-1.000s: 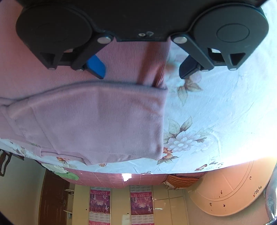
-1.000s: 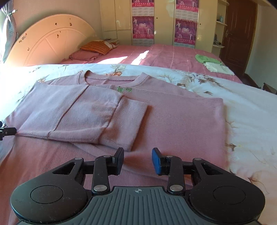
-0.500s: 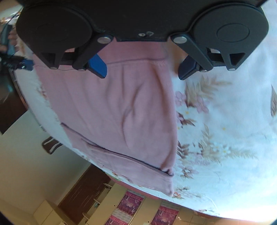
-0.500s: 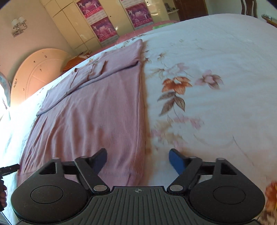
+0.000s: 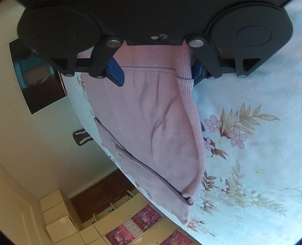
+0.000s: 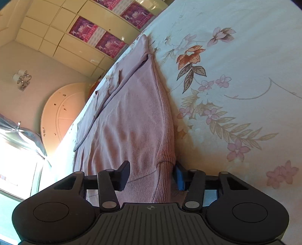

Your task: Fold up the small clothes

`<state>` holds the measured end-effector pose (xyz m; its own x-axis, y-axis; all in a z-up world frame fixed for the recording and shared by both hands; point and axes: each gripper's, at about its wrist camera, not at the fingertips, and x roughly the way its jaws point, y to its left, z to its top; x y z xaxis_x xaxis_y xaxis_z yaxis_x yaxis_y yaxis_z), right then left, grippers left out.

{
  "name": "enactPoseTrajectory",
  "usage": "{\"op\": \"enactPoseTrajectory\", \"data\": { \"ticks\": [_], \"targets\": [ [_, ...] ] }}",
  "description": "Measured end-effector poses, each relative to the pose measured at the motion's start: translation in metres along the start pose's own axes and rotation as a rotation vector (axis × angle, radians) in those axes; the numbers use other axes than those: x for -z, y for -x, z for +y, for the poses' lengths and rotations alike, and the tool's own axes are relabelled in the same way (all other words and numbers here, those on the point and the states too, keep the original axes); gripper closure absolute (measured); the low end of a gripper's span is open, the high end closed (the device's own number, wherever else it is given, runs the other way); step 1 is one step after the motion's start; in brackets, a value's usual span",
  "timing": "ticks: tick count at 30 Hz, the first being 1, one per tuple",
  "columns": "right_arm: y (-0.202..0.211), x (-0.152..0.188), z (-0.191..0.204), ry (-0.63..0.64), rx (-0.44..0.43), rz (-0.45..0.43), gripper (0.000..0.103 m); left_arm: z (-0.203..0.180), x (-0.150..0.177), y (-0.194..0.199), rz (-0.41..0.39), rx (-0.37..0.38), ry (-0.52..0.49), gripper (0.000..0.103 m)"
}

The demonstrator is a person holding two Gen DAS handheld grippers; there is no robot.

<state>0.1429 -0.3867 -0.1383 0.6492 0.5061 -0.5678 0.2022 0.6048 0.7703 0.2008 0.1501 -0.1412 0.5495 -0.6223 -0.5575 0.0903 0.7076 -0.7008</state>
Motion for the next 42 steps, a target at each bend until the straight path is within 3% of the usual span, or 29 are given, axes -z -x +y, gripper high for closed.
{"op": "enactPoseTrajectory", "data": {
  "ticks": [2,4,5,8,9,10,11,14,16,19,24,28,32,36,42],
  "targets": [
    [0.002,0.000,-0.004,-0.007,-0.008,0.010,0.056,-0.002,0.004,0.001,-0.001,-0.006,-0.024,0.031],
    [0.004,0.002,-0.007,0.020,0.020,0.032,0.076,-0.002,0.008,0.002,-0.013,-0.007,-0.044,0.033],
    [0.004,0.002,-0.008,0.023,0.031,0.037,0.081,-0.004,0.009,0.001,-0.016,-0.019,-0.061,0.035],
    [0.002,0.001,-0.010,0.014,0.034,0.044,0.085,-0.012,0.008,-0.001,-0.012,-0.086,-0.114,0.051],
    [0.001,0.001,-0.009,0.022,0.037,0.048,0.085,-0.013,0.007,-0.002,-0.008,-0.105,-0.123,0.065],
    [0.001,0.000,-0.007,0.032,0.037,0.051,0.086,-0.012,0.007,-0.003,-0.007,-0.121,-0.120,0.088],
    [0.000,0.001,-0.003,0.050,0.033,0.053,0.094,-0.008,0.005,-0.003,-0.003,-0.129,-0.104,0.098],
    [0.011,0.001,0.005,0.053,-0.007,0.017,0.097,-0.007,0.006,0.016,-0.084,-0.029,-0.070,0.098],
    [0.022,0.004,0.011,0.089,-0.016,-0.019,0.097,-0.007,0.008,0.023,-0.101,-0.033,-0.081,0.098],
    [0.010,0.010,-0.001,0.082,0.076,0.035,0.097,0.007,0.012,0.007,-0.021,-0.102,-0.051,0.096],
    [0.012,0.011,-0.002,0.024,0.043,-0.008,0.097,0.014,0.013,0.009,-0.074,-0.065,0.011,0.097],
    [0.028,-0.001,0.019,0.042,-0.021,-0.089,0.097,0.008,0.006,0.027,-0.170,0.030,0.054,0.098],
    [0.022,-0.020,0.037,0.050,-0.047,-0.130,0.097,0.010,-0.017,0.018,-0.182,0.088,0.145,0.098],
    [0.010,-0.057,0.063,0.045,-0.097,-0.179,0.097,-0.003,-0.057,0.007,-0.259,0.150,0.164,0.098],
    [-0.040,-0.150,0.095,0.041,-0.117,-0.210,0.097,-0.020,-0.151,-0.046,-0.302,0.120,0.114,0.098]
  ]
}}
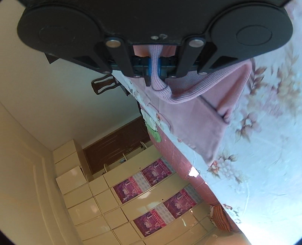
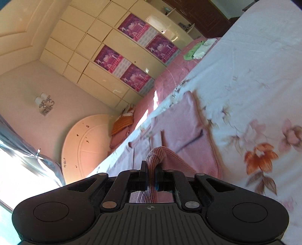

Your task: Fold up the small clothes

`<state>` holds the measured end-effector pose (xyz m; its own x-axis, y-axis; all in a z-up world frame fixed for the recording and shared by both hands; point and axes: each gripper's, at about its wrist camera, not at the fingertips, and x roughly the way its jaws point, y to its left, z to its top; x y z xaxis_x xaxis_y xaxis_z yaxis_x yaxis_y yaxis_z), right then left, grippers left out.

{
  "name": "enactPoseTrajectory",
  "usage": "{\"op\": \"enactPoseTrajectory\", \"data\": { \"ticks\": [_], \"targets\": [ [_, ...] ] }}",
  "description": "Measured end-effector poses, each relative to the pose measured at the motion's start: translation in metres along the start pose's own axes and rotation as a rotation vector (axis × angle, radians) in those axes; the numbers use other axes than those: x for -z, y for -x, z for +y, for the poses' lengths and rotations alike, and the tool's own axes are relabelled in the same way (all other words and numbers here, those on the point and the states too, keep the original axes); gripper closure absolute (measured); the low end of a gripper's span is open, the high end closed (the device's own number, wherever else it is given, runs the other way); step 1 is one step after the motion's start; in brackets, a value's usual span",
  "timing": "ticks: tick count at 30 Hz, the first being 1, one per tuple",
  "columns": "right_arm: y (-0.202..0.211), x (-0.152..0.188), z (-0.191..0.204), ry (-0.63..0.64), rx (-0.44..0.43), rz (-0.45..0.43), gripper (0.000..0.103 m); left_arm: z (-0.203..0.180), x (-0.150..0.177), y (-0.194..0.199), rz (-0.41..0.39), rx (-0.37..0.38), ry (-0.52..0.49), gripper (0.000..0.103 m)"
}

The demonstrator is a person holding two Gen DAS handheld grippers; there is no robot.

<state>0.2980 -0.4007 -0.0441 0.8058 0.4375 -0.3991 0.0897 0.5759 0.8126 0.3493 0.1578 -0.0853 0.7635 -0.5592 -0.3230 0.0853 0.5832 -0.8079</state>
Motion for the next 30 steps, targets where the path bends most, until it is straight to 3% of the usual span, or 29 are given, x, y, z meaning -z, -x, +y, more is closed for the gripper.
{"op": "enactPoseTrajectory", "data": {
  "ticks": [8,11,16,18,19,20,21,22,23,24,26,28,30],
  "targets": [
    [-0.142,-0.087,-0.030,-0.093,0.043,0.046,0.097,0.013,-0.081,-0.126,0.017,-0.102,-0.036,0.098],
    [-0.187,-0.103,-0.050,-0.130,0.052,0.085,0.097,0.025,-0.095,-0.160,0.059,-0.181,-0.056,0.098],
    [-0.237,-0.116,-0.081,-0.173,0.056,0.126,0.097,0.045,-0.104,-0.193,0.100,-0.234,-0.066,0.097],
    [-0.245,-0.119,-0.090,-0.176,0.032,0.126,0.097,0.051,-0.106,-0.201,0.101,-0.231,-0.062,0.091],
    [-0.247,-0.120,-0.093,-0.180,0.018,0.121,0.095,0.051,-0.107,-0.199,0.074,-0.225,-0.056,0.081],
    [-0.245,-0.122,-0.096,-0.191,0.007,0.108,0.091,0.050,-0.109,-0.194,0.039,-0.212,-0.055,0.072],
    [-0.242,-0.122,-0.097,-0.185,-0.008,0.089,0.070,0.048,-0.109,-0.187,-0.001,-0.195,-0.072,0.046],
    [-0.235,-0.123,-0.095,-0.168,-0.027,0.054,0.037,0.044,-0.109,-0.181,-0.040,-0.194,-0.106,0.027],
    [-0.225,-0.124,-0.092,-0.143,-0.010,-0.003,0.023,0.038,-0.110,-0.176,-0.069,-0.209,-0.161,0.029],
    [-0.218,-0.127,-0.091,-0.114,-0.011,-0.038,0.017,0.033,-0.113,-0.176,-0.056,-0.224,-0.207,0.029],
    [-0.212,-0.132,-0.092,-0.103,-0.030,-0.047,0.017,0.026,-0.118,-0.182,-0.002,-0.252,-0.289,0.032],
    [-0.214,-0.134,-0.073,0.086,0.046,-0.013,0.035,0.019,-0.119,-0.194,0.056,-0.294,-0.401,0.032],
    [-0.227,-0.125,-0.054,0.264,0.087,0.062,0.044,0.008,-0.117,-0.210,0.121,-0.341,-0.546,0.032]
  ]
}}
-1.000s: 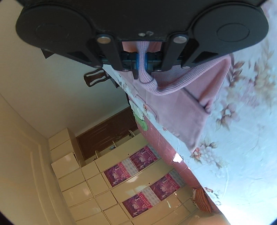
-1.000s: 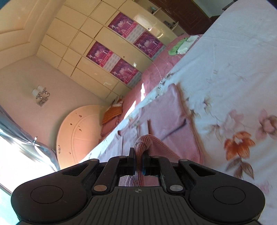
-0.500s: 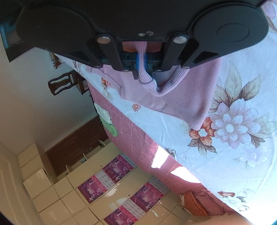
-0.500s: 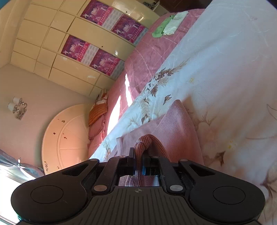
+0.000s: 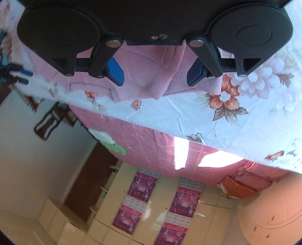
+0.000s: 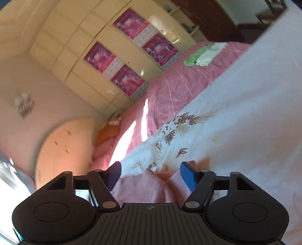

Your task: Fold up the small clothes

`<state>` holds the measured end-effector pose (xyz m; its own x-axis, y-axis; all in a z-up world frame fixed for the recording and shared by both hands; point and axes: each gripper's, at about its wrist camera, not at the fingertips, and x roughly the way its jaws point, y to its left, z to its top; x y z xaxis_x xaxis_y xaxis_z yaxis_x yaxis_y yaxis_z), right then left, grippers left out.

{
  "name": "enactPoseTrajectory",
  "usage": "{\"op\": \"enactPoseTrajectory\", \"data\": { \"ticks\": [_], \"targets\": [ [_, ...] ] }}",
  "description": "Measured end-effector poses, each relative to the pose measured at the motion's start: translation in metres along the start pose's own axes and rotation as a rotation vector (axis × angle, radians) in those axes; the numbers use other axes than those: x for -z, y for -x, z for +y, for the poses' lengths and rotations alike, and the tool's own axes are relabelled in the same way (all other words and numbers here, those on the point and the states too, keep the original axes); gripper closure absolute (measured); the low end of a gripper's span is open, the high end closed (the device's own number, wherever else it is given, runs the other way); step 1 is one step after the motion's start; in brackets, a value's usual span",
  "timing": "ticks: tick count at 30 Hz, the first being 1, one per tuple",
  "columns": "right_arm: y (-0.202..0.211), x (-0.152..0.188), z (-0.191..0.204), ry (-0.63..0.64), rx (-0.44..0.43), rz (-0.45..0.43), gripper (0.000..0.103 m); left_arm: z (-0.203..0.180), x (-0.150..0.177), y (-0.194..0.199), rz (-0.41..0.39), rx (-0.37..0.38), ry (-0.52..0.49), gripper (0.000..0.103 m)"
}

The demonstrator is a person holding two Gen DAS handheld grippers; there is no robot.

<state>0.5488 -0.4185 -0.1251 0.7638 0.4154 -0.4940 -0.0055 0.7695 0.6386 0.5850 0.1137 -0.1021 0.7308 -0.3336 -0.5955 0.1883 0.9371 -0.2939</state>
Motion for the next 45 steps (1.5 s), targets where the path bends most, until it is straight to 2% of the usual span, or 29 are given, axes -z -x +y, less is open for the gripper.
{"op": "enactPoseTrajectory", "data": {
  "ticks": [1,3,6,7,8,9,10,12,14,16,17,18,19,20,26,28,30,33,37,42,44,45],
  "targets": [
    [-0.007,0.004,0.012,0.088,0.022,0.033,0.047,-0.007,-0.002,-0.007,0.024,-0.015,-0.065,0.032],
    [-0.021,0.012,0.030,0.244,0.067,0.079,0.048,-0.017,-0.002,-0.022,0.083,-0.040,-0.170,0.032],
    [-0.047,0.029,0.051,0.438,0.155,0.143,0.049,-0.023,0.004,-0.039,0.137,-0.087,-0.241,0.032],
    [-0.053,0.035,0.054,0.478,0.174,0.165,0.066,-0.025,0.007,-0.039,0.123,-0.097,-0.247,0.032],
    [-0.058,0.040,0.057,0.516,0.207,0.170,0.075,-0.026,0.010,-0.037,0.107,-0.100,-0.245,0.037],
    [-0.058,0.044,0.059,0.550,0.226,0.156,0.085,-0.028,0.013,-0.034,0.091,-0.096,-0.247,0.067],
    [-0.057,0.047,0.060,0.558,0.227,0.144,0.093,-0.028,0.016,-0.032,0.078,-0.093,-0.251,0.090],
    [-0.057,0.050,0.055,0.560,0.223,0.086,0.094,-0.030,0.022,-0.018,-0.011,-0.091,-0.247,0.094],
    [-0.042,0.046,0.054,0.521,0.205,-0.026,0.095,-0.018,0.025,0.015,-0.217,0.000,-0.141,0.094],
    [-0.020,0.045,0.055,0.479,0.170,-0.136,0.095,-0.006,0.026,0.028,-0.274,-0.029,-0.052,0.094],
    [-0.022,0.047,0.053,0.477,0.182,-0.139,0.095,0.004,0.025,0.020,-0.231,-0.051,0.021,0.094],
    [-0.035,0.047,0.047,0.472,0.226,-0.083,0.095,0.011,0.026,0.013,-0.201,-0.079,0.059,0.094],
    [-0.046,0.044,0.041,0.432,0.258,-0.032,0.095,0.015,0.027,0.009,-0.183,-0.087,0.087,0.094],
    [-0.048,0.044,0.038,0.403,0.253,-0.027,0.095,0.015,0.025,0.007,-0.173,-0.091,0.095,0.094],
    [-0.043,0.037,0.046,0.410,0.264,-0.064,0.096,0.005,0.013,0.007,-0.184,-0.120,0.017,0.094],
    [-0.049,0.036,0.043,0.405,0.293,-0.047,0.096,-0.002,0.013,-0.004,-0.136,-0.172,-0.038,0.094],
    [-0.059,0.041,0.037,0.406,0.332,0.003,0.096,-0.006,0.014,-0.030,-0.024,-0.215,-0.091,0.093],
    [-0.058,0.046,0.042,0.421,0.351,-0.016,0.096,-0.009,0.010,-0.033,-0.036,-0.229,-0.109,0.093],
    [-0.036,0.046,0.057,0.450,0.323,-0.091,0.096,-0.010,0.005,-0.020,-0.092,-0.216,-0.124,0.093],
    [-0.021,0.047,0.056,0.403,0.320,-0.122,0.096,-0.011,0.002,-0.028,-0.081,-0.208,-0.124,0.093],
    [-0.026,0.048,0.054,0.399,0.346,-0.102,0.096,-0.009,0.003,-0.038,-0.046,-0.215,-0.123,0.093],
    [-0.034,0.048,0.050,0.389,0.385,-0.069,0.096,-0.007,0.004,-0.043,-0.024,-0.223,-0.119,0.092]
  ]
}}
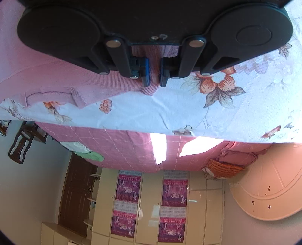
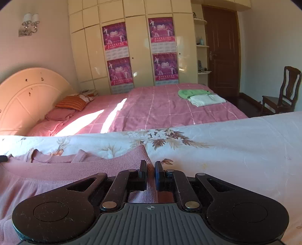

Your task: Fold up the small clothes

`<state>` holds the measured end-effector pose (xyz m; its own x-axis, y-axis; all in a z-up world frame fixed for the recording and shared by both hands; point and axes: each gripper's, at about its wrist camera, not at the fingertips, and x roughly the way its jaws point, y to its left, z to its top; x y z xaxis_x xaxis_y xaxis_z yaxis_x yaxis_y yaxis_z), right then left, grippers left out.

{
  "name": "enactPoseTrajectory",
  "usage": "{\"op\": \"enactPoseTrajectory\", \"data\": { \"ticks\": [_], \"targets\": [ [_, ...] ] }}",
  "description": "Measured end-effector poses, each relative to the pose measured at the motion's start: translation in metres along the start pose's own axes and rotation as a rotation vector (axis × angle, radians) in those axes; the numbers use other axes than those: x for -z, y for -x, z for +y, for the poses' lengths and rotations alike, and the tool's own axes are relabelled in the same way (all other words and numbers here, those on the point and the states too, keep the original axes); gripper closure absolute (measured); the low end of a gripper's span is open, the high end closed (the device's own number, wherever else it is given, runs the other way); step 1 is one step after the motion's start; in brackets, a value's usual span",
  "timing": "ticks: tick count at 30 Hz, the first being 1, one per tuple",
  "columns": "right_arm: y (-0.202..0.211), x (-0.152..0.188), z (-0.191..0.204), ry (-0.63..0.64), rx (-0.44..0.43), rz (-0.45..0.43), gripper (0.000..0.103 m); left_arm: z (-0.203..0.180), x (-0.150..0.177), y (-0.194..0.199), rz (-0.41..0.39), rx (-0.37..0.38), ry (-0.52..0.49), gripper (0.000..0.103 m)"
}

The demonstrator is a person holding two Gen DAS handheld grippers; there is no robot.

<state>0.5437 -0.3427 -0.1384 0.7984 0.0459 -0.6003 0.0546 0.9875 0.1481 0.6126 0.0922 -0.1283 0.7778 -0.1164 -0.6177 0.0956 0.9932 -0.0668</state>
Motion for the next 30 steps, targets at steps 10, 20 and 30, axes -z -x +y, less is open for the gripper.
{"op": "enactPoseTrajectory", "data": {
  "ticks": [10,20,30],
  "targets": [
    [0.047,0.009,-0.018,-0.019,-0.058,-0.003,0.060,0.033,0.016,0.073,-0.098,0.012,0.121,0.037],
    [0.130,0.081,-0.041,-0.157,-0.242,0.185,0.061,0.027,0.102,0.131,0.062,0.070,0.081,0.045],
    [0.154,0.050,0.006,0.107,-0.131,0.010,0.066,-0.021,0.054,0.136,-0.105,0.031,-0.072,0.019]
  ]
}}
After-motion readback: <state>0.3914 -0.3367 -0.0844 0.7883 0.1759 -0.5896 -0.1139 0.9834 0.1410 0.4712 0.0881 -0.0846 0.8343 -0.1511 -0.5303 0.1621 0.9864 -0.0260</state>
